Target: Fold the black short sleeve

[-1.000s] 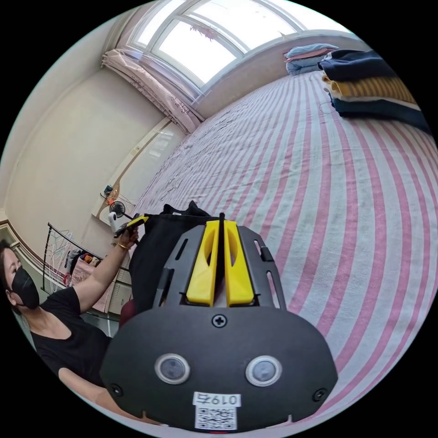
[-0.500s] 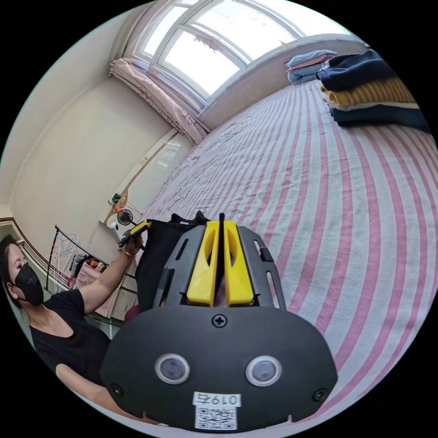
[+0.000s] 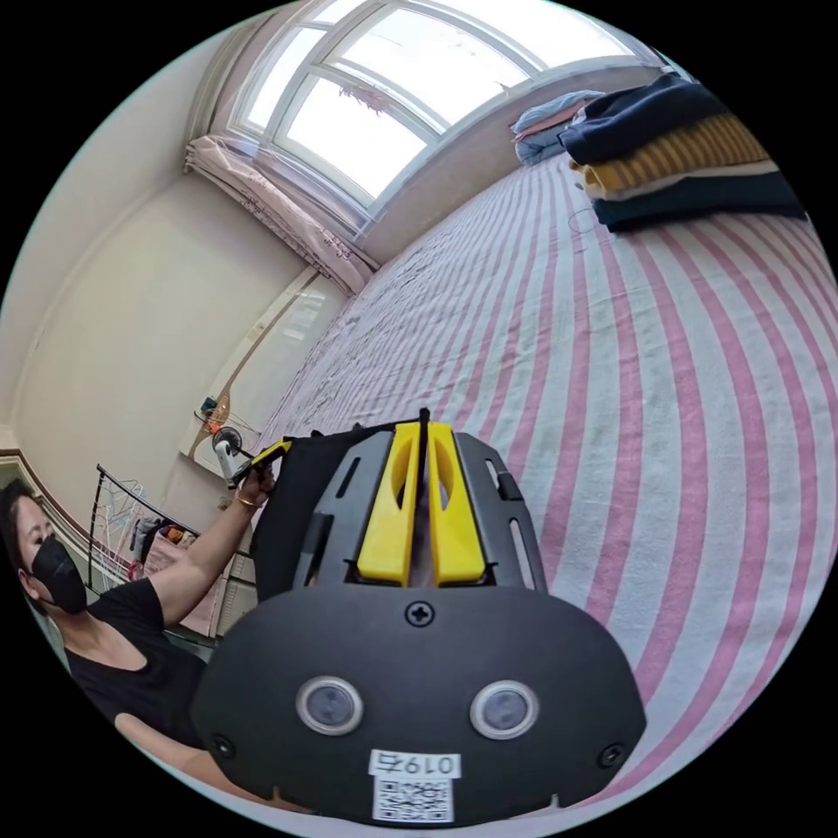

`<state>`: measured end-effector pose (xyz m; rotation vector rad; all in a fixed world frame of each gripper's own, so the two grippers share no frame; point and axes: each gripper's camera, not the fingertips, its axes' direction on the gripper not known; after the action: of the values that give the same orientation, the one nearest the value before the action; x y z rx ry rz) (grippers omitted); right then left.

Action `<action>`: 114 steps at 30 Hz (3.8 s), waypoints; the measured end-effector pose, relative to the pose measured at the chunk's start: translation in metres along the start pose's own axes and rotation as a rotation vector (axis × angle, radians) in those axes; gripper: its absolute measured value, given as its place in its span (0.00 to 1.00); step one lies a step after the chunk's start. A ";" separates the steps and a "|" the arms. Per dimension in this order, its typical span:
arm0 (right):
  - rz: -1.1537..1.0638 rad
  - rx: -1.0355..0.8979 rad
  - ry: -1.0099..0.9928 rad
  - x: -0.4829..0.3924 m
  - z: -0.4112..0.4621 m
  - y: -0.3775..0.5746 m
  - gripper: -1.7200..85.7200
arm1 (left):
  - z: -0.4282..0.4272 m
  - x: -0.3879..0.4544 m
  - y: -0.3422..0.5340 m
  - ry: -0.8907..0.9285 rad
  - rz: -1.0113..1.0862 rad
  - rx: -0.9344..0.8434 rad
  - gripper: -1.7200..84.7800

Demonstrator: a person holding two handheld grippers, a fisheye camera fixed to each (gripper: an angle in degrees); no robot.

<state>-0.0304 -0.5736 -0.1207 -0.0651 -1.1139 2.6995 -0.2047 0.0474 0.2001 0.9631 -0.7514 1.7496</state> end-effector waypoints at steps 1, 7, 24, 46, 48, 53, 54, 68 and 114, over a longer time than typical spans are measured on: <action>-0.004 0.015 -0.016 0.000 -0.004 0.003 0.02 | -0.005 -0.004 0.001 0.013 -0.012 0.017 0.03; -0.001 -0.024 0.029 0.002 -0.001 0.014 0.02 | 0.004 -0.015 0.005 -0.008 -0.032 -0.115 0.03; 0.011 -0.059 0.093 0.001 -0.018 0.077 0.09 | -0.075 -0.103 0.063 0.131 -0.325 -0.038 0.11; -0.205 -0.057 -0.115 -0.078 -0.137 0.444 0.13 | -0.283 -0.019 0.377 0.428 -0.528 0.182 0.19; -0.282 -0.099 -0.076 -0.089 -0.132 0.457 0.13 | -0.287 -0.015 0.382 0.420 -0.515 0.176 0.19; -0.450 -0.156 0.058 -0.118 -0.119 0.487 0.14 | -0.297 0.003 0.397 0.410 -0.458 0.147 0.20; -0.505 -0.156 0.098 -0.129 -0.117 0.495 0.13 | -0.298 0.007 0.397 0.394 -0.446 0.137 0.20; -0.680 -0.180 0.394 -0.194 -0.077 0.577 0.09 | -0.318 0.110 0.391 -0.023 -0.103 -0.018 0.16; -0.621 -0.276 0.283 -0.138 -0.086 0.607 0.02 | -0.283 0.120 0.402 0.176 0.066 -0.147 0.04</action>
<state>0.0021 -0.9626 -0.6131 -0.1186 -1.1697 1.9189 -0.6839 0.1966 0.1382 0.6826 -0.7926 1.7821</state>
